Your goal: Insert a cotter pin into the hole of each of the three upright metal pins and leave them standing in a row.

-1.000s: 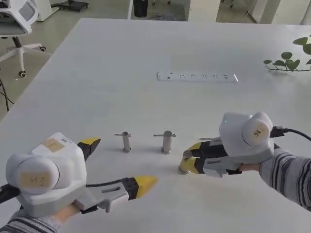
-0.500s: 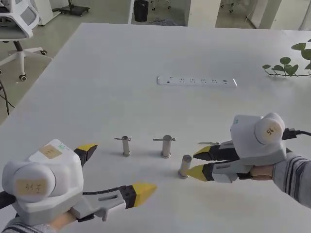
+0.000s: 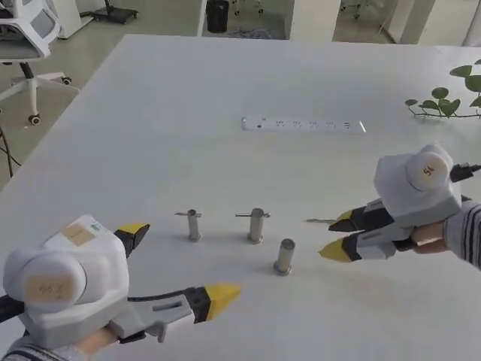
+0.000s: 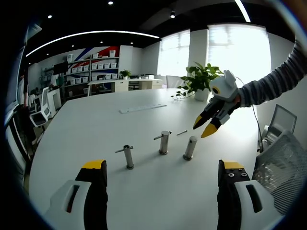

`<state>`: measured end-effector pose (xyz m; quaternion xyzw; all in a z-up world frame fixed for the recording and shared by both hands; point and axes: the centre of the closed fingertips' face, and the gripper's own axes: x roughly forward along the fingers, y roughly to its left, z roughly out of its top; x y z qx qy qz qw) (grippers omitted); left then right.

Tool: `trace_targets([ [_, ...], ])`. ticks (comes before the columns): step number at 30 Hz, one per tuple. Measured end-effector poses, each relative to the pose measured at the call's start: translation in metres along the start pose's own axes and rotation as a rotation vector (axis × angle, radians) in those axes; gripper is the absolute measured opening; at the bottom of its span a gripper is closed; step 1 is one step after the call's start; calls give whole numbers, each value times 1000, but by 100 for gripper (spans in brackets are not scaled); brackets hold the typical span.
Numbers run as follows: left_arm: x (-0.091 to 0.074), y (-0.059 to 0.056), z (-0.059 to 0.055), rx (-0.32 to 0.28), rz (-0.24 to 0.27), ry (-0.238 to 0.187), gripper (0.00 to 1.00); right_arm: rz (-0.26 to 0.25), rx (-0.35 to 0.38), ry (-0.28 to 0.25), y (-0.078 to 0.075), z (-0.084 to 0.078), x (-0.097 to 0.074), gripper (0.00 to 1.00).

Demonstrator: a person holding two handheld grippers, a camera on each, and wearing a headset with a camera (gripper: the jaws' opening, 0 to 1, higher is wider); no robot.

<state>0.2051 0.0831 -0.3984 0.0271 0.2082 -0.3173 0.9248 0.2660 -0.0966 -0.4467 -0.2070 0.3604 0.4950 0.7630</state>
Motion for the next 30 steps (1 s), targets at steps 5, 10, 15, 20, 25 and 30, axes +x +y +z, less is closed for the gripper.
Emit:
trace_targets([
  [5, 0, 3, 0, 9, 2, 2, 95, -9, -24, 48, -14, 1, 0, 26],
  [10, 1, 4, -2, 6, 2, 17, 95, -14, -35, 89, -27, 1, 5, 25],
  [15, 1, 4, -5, -5, 1, 25, 96, -15, -43, 151, -37, -5, 13, 23],
  [20, 1, 1, -8, 30, -3, 48, 99, -16, -54, 196, -47, -9, 21, 21],
  [25, 2, 1, -10, 16, -12, 59, 99, -8, -75, 264, -54, -18, 26, 18],
  [30, 2, 3, -11, 21, -9, 78, 99, -12, -93, 293, -60, -20, 30, 15],
])
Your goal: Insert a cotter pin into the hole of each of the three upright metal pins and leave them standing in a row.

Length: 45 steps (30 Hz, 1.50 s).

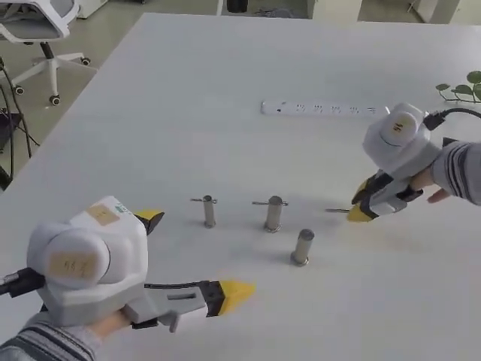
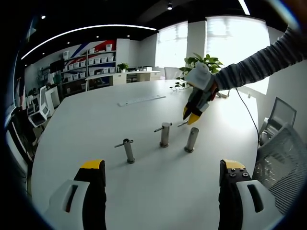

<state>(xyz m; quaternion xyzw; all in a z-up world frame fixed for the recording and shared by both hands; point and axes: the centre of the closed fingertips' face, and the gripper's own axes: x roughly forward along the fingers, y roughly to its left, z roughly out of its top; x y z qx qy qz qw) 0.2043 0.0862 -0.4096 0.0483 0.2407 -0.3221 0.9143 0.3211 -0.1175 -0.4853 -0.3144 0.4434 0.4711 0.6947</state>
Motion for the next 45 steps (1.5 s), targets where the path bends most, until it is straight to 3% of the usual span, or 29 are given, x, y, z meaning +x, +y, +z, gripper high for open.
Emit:
trace_targets([
  [14, -2, 2, 2, -15, -2, 25, 99, 12, -34, 44, -4, -5, 3, 7],
  [19, -1, 3, 3, -22, -1, 23, 99, 8, -126, 82, 1, -5, 4, 3],
  [28, -2, 3, 5, -21, -4, 21, 98, 17, -126, 98, 0, -5, 4, 2],
  [30, -2, 3, 6, -17, -4, 21, 98, -9, -154, 105, -3, -5, 4, 0],
  [33, -1, 4, 6, -15, -2, 24, 98, -7, -140, 108, -2, -5, 5, 0],
  [40, -2, 3, 6, -20, -1, 26, 97, -20, -163, 89, -2, -5, 3, 0],
  [45, -6, 2, 8, -20, -1, 22, 97, -44, -160, 40, -2, 3, -6, 0],
])
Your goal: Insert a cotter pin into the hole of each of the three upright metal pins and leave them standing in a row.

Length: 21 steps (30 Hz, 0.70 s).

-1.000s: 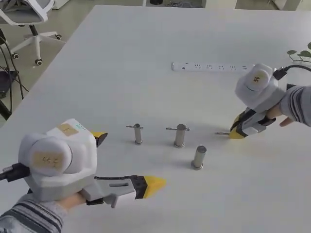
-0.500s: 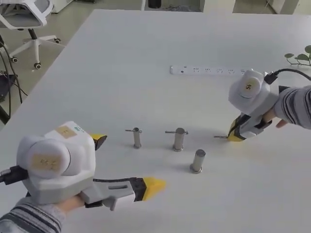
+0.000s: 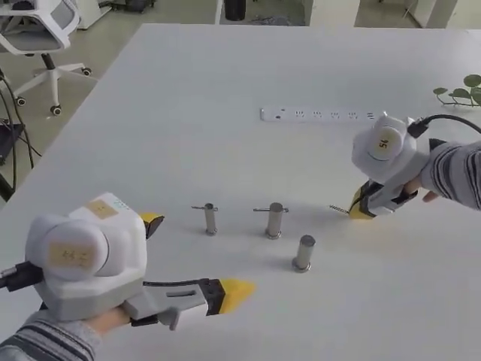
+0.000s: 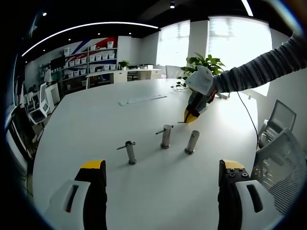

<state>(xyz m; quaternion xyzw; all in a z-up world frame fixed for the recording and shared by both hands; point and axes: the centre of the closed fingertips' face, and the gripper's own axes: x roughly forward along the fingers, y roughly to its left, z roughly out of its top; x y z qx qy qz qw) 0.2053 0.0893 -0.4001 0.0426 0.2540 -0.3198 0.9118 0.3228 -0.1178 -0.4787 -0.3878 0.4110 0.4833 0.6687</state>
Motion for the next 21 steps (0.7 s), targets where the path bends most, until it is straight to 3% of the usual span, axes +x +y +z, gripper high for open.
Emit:
trace_targets([
  [6, -3, 1, 3, -6, 8, 5, 97, -27, -19, -64, 5, 16, -17, 0],
  [13, -9, 0, 5, 1, 4, 10, 96, -47, -103, -138, 21, 42, -43, 0],
  [19, -12, -4, 4, -1, -19, 38, 87, -61, -152, -192, 40, 61, -56, 0],
  [21, -13, -4, 6, -6, -24, 41, 83, -67, -170, -205, 35, 63, -53, 0],
])
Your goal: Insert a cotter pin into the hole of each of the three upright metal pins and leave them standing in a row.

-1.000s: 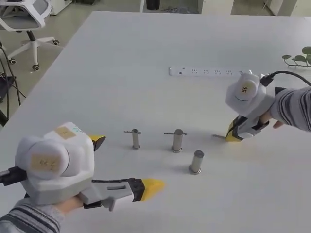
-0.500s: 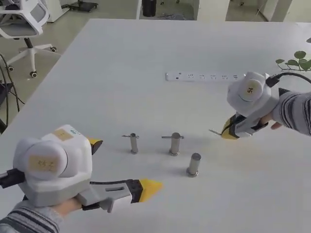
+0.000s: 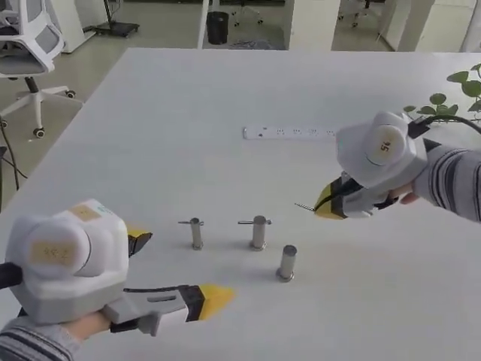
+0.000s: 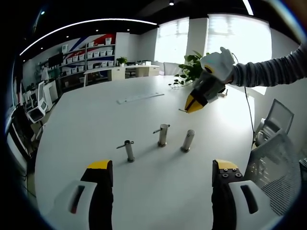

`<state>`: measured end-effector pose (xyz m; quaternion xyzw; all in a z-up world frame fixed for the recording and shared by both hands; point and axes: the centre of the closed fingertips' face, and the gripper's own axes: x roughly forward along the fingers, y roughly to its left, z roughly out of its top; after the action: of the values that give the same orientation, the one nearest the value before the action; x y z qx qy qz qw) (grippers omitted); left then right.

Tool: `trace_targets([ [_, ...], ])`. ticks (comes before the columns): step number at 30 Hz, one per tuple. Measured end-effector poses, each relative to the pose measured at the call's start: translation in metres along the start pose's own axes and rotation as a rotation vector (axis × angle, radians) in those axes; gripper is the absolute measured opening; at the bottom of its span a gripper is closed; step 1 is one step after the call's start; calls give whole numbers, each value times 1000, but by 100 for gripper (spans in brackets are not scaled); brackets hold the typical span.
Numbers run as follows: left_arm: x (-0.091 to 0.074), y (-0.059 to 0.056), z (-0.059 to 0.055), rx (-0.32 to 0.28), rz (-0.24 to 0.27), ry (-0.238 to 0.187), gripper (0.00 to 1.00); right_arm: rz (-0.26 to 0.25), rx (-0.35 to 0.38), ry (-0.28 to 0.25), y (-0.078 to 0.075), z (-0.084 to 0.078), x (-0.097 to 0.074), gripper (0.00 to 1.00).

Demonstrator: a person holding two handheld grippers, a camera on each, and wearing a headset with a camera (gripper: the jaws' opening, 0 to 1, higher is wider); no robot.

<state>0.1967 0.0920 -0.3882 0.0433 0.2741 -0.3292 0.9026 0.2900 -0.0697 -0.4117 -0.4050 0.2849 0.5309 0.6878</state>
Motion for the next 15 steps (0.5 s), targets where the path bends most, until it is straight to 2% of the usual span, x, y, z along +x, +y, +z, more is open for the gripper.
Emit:
trace_targets([
  [6, 2, -2, 4, -12, -9, 14, 71, -30, -51, -60, 16, 27, -9, 0],
  [8, 2, -5, 7, -3, -12, 11, 68, -37, -75, -73, 16, 30, -6, 0],
  [12, 3, -12, 13, -9, -29, 6, 62, -51, -122, -118, 28, 49, -11, 0],
  [15, 4, -16, 12, -37, -33, 38, 54, -94, -176, -153, 34, 62, -16, 0],
])
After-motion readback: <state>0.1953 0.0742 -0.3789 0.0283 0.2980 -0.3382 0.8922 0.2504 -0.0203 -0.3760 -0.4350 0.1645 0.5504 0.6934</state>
